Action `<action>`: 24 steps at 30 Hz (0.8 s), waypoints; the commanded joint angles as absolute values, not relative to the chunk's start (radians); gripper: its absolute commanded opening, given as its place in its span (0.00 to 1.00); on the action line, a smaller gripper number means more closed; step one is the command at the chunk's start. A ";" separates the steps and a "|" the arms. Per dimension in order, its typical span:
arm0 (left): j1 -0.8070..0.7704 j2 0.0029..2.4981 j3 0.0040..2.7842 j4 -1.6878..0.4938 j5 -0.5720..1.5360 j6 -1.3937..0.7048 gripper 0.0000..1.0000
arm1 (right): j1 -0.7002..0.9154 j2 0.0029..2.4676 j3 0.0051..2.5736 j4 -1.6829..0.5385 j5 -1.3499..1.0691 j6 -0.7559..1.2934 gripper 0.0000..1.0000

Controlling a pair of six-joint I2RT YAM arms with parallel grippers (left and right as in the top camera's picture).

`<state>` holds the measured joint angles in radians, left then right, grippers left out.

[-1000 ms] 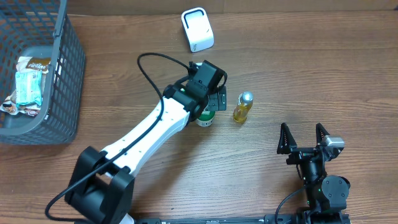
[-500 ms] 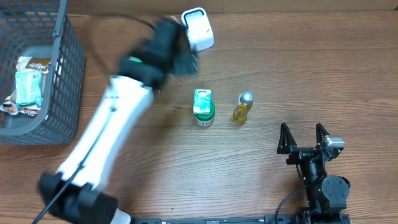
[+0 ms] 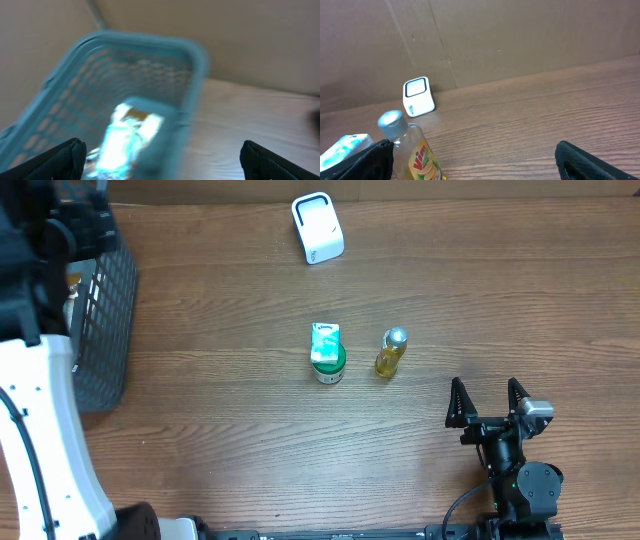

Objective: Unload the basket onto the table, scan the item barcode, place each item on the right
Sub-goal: 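Return the left gripper to the basket toward the next item, then grasp the green wipes packet in the basket with the left gripper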

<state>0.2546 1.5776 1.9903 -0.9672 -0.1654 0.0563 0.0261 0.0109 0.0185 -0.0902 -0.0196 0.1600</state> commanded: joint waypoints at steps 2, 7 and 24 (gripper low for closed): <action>0.398 1.658 1.989 -0.968 -0.164 0.143 0.99 | 0.022 0.003 0.008 -0.084 -0.020 0.155 1.00; 0.494 1.758 1.983 -0.973 -0.164 0.181 1.00 | 0.022 0.003 0.008 -0.084 -0.020 0.155 1.00; 0.576 2.209 1.982 -0.998 -0.164 0.345 0.99 | 0.022 0.003 0.008 -0.084 -0.020 0.155 1.00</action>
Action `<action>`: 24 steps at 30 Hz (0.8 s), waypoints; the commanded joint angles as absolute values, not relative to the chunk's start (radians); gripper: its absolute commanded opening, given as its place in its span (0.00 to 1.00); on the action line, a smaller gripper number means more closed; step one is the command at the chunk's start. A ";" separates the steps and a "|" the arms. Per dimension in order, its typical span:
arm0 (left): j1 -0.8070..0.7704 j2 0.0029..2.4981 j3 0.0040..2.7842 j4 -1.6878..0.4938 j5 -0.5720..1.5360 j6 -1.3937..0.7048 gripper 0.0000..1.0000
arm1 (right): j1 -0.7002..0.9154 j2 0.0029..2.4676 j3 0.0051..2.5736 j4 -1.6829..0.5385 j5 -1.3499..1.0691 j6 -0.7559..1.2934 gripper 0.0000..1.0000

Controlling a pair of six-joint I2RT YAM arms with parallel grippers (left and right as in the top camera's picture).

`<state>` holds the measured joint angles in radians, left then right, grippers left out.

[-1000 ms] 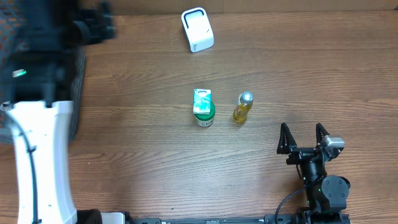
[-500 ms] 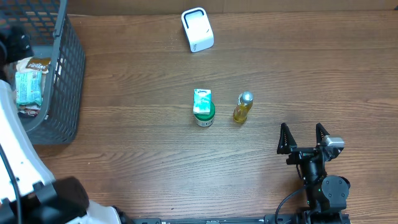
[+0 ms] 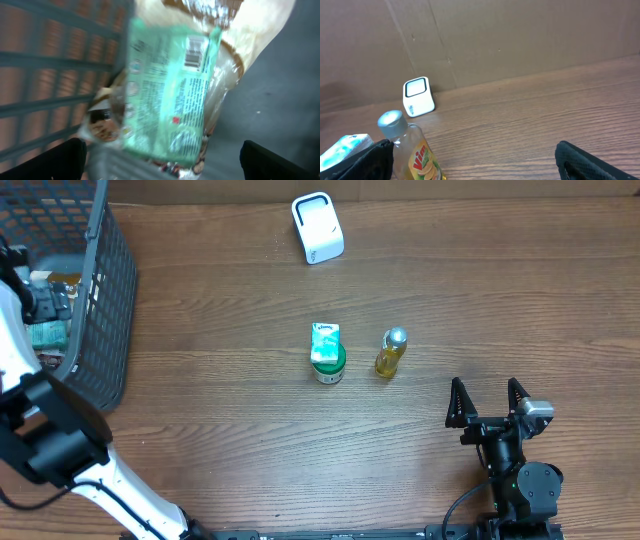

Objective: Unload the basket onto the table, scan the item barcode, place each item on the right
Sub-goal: 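Grasp the green wipes packet in the basket with the left gripper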

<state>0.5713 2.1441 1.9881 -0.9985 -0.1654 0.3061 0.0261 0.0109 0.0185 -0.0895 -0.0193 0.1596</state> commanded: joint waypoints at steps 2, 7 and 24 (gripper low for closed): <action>0.577 2.240 1.982 -0.998 -0.164 0.345 1.00 | 0.022 0.003 0.008 -0.084 -0.020 0.155 1.00; 0.578 2.301 1.982 -0.997 -0.164 0.374 1.00 | 0.022 0.003 0.008 -0.084 -0.020 0.155 1.00; 0.577 2.328 1.984 -0.986 -0.164 0.369 1.00 | 0.022 0.003 0.008 -0.084 -0.020 0.155 1.00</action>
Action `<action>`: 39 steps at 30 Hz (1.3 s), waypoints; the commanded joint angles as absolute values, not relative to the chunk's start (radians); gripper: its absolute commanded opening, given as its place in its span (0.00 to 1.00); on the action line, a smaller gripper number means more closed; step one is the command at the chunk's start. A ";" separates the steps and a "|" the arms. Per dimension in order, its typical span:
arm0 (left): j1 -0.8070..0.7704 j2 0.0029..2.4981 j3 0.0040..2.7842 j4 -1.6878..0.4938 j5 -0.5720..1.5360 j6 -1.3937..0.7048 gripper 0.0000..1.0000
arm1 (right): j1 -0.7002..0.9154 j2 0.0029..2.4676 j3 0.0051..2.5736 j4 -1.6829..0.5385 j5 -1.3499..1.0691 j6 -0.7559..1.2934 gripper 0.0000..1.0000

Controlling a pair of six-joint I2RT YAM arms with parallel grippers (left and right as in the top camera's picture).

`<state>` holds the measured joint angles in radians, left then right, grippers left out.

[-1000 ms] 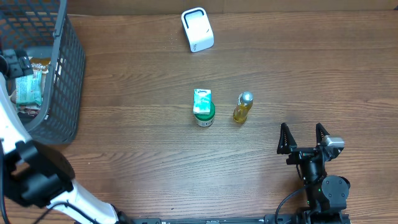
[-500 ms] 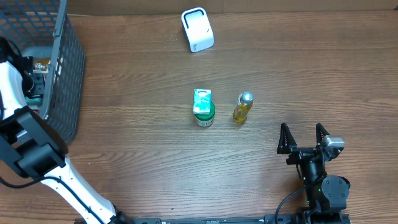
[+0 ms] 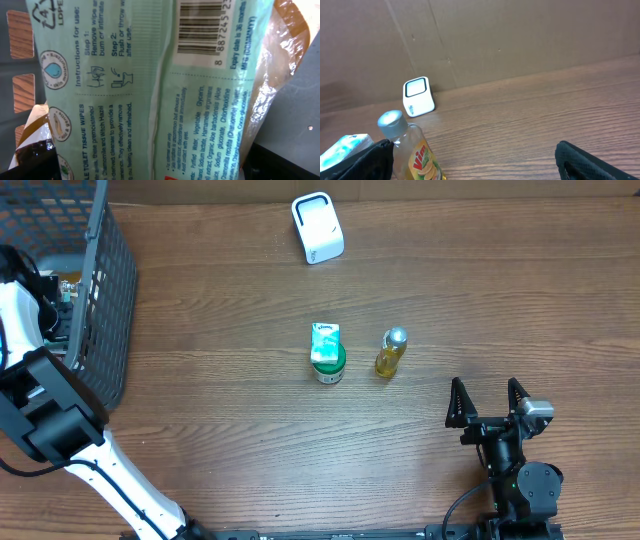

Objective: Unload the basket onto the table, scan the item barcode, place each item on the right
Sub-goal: 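Grasp the green wipes packet in the basket with the left gripper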

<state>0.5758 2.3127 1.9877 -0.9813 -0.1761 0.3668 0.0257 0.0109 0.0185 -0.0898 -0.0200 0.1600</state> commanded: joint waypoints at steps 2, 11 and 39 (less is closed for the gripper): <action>0.577 2.327 1.995 -0.987 -0.164 0.360 1.00 | 0.022 0.003 0.008 -0.084 -0.020 0.155 1.00; 0.577 2.326 2.060 -0.990 -0.164 0.262 1.00 | 0.022 0.003 0.008 -0.084 -0.020 0.155 1.00; 0.583 2.328 2.037 -0.945 -0.144 0.262 0.99 | 0.022 0.003 0.008 -0.084 -0.020 0.155 1.00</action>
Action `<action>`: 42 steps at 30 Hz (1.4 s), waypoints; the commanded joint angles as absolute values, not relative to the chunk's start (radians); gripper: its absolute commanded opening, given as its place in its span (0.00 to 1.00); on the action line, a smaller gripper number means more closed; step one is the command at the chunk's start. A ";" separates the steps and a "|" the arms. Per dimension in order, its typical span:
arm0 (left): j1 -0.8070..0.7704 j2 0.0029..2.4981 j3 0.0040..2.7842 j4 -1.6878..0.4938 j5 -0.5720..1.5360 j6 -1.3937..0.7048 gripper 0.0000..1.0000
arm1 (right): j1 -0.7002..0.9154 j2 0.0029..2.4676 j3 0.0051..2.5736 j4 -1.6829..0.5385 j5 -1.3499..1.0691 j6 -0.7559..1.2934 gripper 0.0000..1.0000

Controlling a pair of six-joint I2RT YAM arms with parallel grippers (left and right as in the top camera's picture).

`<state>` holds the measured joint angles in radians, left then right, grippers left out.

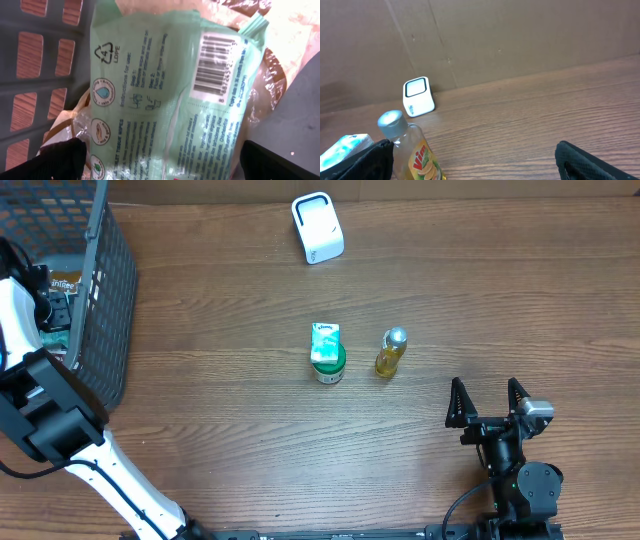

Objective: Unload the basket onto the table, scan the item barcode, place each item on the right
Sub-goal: 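Grasp the green wipes packet in the basket with the left gripper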

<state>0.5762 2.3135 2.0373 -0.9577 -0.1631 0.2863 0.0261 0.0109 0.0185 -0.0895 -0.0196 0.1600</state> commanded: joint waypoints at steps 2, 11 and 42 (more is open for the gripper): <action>0.583 2.328 2.037 -0.938 -0.133 0.262 1.00 | 0.022 0.003 0.008 -0.084 -0.020 0.155 1.00; 0.583 2.336 2.017 -0.940 -0.093 0.312 1.00 | 0.022 0.003 0.008 -0.084 -0.020 0.155 1.00; 0.583 2.266 1.817 -0.759 -0.163 0.284 0.13 | 0.022 0.003 0.008 -0.084 -0.020 0.155 1.00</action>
<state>0.5758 2.2726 1.8446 -0.7341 -0.1715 0.3183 0.0257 0.0109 0.0185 -0.0895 -0.0200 0.1596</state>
